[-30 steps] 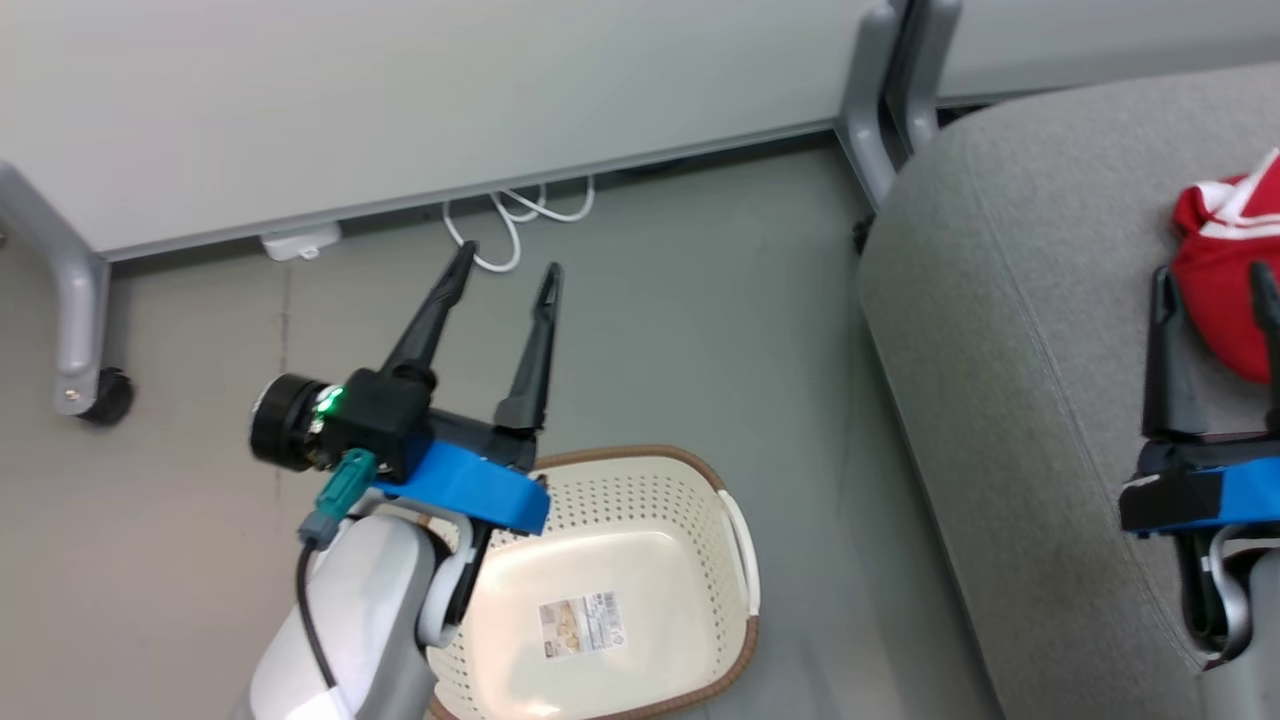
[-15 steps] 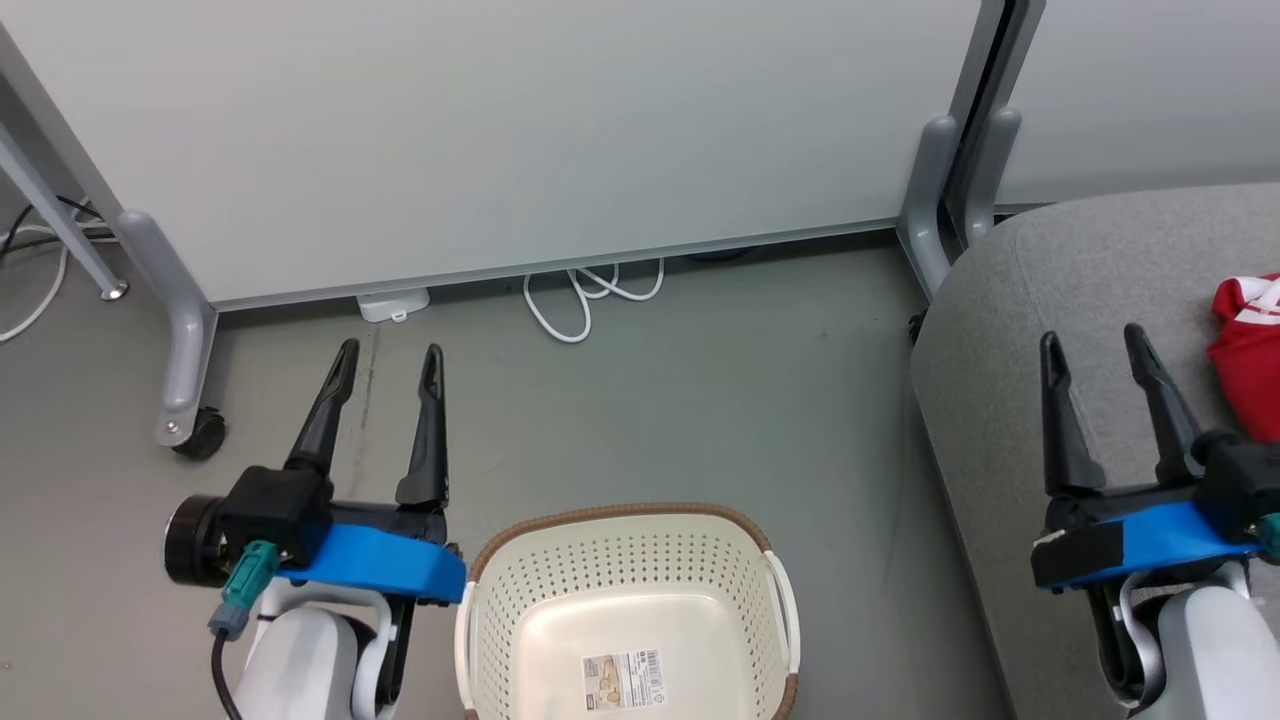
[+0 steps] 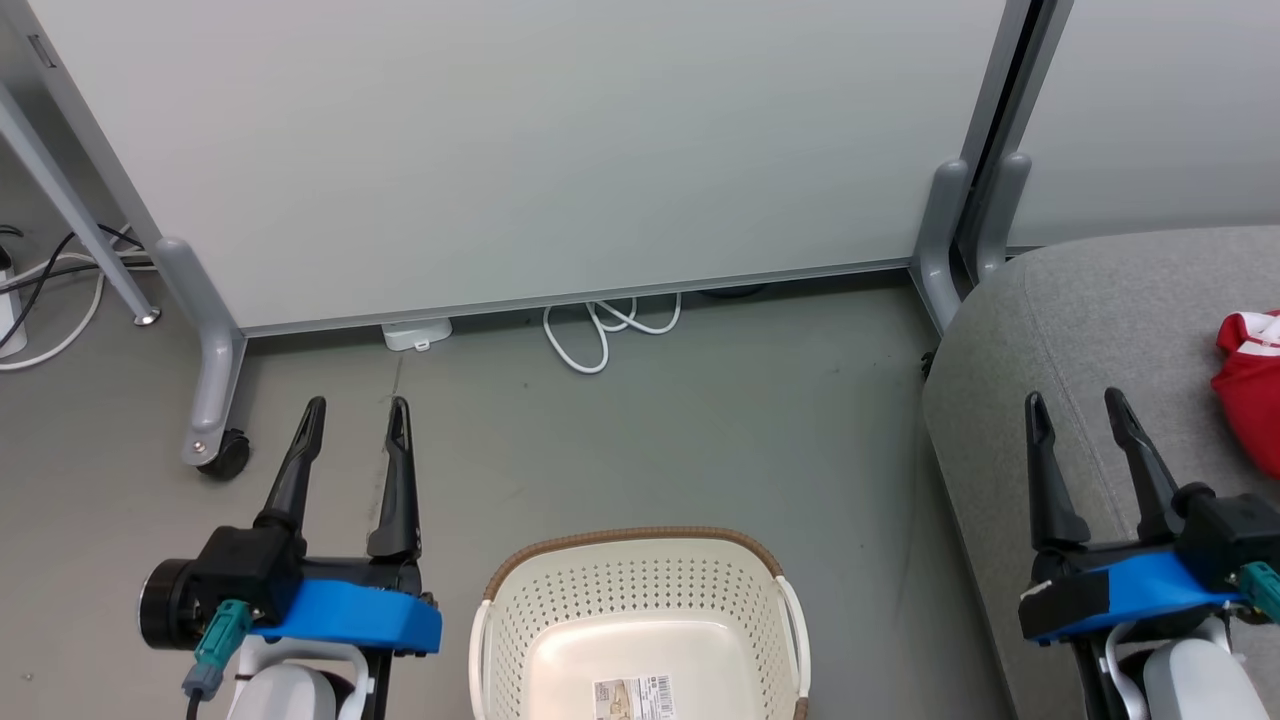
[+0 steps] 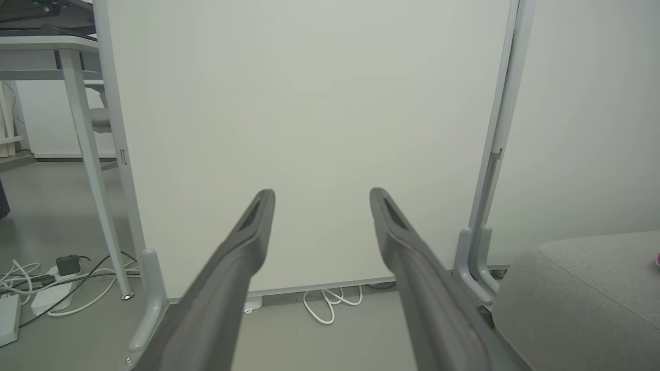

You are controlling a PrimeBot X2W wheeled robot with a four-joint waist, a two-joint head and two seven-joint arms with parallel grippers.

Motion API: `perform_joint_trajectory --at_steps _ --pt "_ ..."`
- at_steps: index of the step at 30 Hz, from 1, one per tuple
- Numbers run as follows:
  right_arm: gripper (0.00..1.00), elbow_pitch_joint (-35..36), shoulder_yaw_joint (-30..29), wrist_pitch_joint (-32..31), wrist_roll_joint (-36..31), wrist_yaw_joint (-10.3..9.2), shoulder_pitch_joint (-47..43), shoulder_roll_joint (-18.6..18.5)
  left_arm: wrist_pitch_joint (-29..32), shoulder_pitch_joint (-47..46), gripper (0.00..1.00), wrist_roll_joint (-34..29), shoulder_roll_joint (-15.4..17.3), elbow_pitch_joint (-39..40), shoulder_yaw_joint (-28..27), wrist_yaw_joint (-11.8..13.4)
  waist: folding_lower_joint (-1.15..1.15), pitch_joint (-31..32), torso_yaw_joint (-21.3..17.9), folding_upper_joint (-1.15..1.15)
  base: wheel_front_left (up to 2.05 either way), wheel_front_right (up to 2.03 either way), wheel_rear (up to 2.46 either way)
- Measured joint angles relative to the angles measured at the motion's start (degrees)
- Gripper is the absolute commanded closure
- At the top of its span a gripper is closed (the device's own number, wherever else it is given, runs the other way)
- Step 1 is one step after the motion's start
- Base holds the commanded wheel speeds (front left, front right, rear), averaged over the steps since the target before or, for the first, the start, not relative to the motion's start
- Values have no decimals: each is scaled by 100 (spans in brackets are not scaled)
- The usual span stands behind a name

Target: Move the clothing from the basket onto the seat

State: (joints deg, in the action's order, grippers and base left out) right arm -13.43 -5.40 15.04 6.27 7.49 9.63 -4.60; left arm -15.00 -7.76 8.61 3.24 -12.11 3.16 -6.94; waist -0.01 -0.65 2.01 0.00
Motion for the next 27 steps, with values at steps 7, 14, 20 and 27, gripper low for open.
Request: perform_joint_trajectory --at_steps 7,14,20,27 --pt "0 29 -81 0 21 0 -208 63 0 177 0 8 -22 57 -46 -19 0 61 47 0 0 0 0" --pt "0 26 -142 0 36 0 -327 89 0 272 0 75 -26 3 -54 -29 0 102 89 0 0 0 0" --pt "0 -22 -174 0 36 0 -372 98 0 299 0 91 -29 -114 -54 -45 0 152 104 0 0 0 0" --pt "100 -60 -176 -1 35 0 -391 110 2 302 100 83 -29 -163 -45 -46 1 177 140 0 0 0 0"
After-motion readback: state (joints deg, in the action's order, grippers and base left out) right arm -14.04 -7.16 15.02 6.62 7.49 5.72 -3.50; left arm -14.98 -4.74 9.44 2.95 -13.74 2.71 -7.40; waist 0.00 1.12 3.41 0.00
